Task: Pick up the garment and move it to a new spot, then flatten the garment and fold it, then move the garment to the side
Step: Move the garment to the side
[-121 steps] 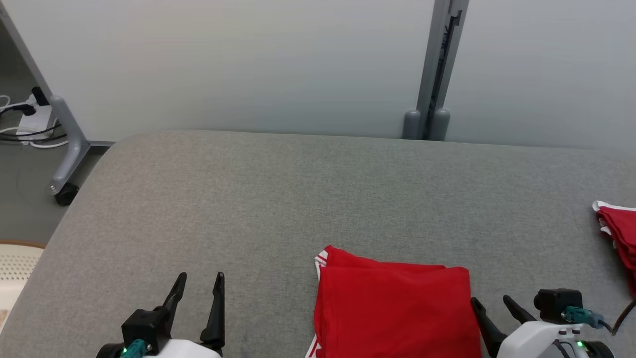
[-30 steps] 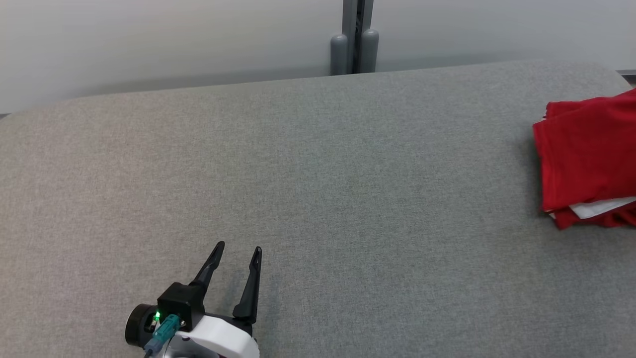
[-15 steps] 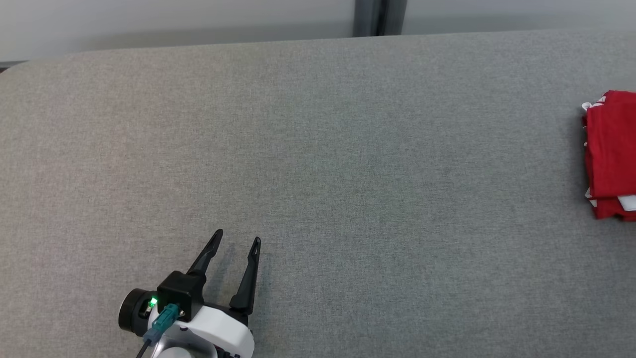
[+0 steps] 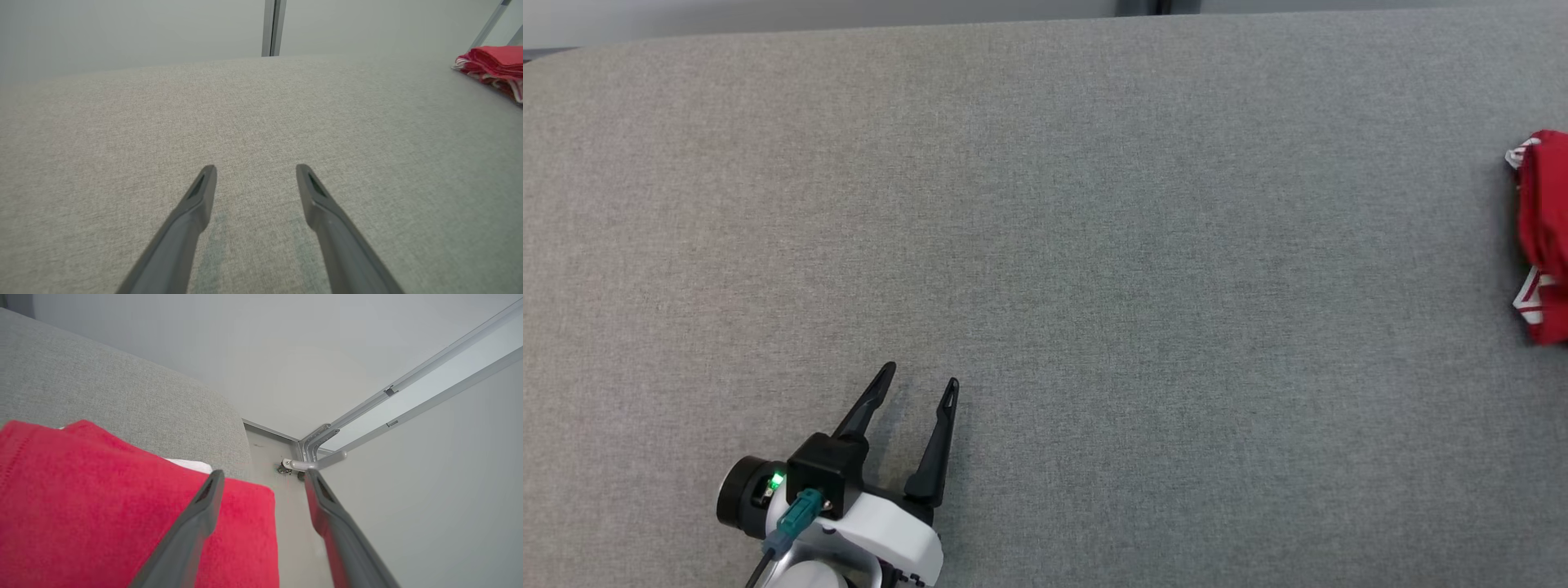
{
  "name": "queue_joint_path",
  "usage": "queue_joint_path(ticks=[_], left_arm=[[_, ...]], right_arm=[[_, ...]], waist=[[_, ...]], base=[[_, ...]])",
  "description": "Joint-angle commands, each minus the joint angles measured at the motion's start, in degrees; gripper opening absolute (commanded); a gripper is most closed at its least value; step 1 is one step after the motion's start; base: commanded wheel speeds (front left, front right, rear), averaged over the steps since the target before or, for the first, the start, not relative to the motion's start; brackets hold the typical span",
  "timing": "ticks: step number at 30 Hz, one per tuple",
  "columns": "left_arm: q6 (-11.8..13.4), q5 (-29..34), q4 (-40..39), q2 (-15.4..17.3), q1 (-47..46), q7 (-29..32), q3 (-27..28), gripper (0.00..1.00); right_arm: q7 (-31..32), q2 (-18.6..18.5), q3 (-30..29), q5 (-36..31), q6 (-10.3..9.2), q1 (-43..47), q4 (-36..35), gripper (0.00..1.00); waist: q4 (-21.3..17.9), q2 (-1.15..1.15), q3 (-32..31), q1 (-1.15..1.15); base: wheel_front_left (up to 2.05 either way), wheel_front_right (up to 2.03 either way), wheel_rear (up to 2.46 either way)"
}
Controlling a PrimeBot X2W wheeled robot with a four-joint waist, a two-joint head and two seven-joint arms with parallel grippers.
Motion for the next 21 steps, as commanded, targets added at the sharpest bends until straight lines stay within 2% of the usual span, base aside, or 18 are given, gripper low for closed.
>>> queue_joint_path(ticks=[1, 12, 17, 21], left_arm=[[0.5, 0.3, -0.3, 0.4, -0.3, 0.1, 0.1, 1.0], [1.0, -0.8, -0.8, 0.8, -1.1, -0.3, 0.9, 1.0], [1.4, -1.8, -0.3, 0.4, -0.7, -0.9, 1.9, 1.0], [2.1, -2.7, 0.3, 0.3, -0.5, -1.6, 3.1, 1.0]], right_arm=[[-2.0, 0.5, -0.9, -1.2, -0.01, -0.5, 0.5, 1.0], [-12.1, 5.5, -3.2, -4.2, -0.01, -2.6, 4.8, 1.0], [-14.9, 7.8, -3.3, -3.2, -0.01, -3.0, 6.2, 1.0], [-16.8, 11.1, -3.9, 0.8, -0.01, -2.9, 7.1, 1.0]], waist=[[-0.1, 0.0, 0.0, 0.0], [-1.5, 0.0, -2.2, 0.0], [-2.0, 0.0, -4.2, 0.0], [-2.4, 0.0, -6.8, 0.0]], base=[[0.0, 0.0, 0.0], [0.0, 0.0, 0.0], [0.0, 0.0, 0.0], [0.0, 0.0, 0.0]])
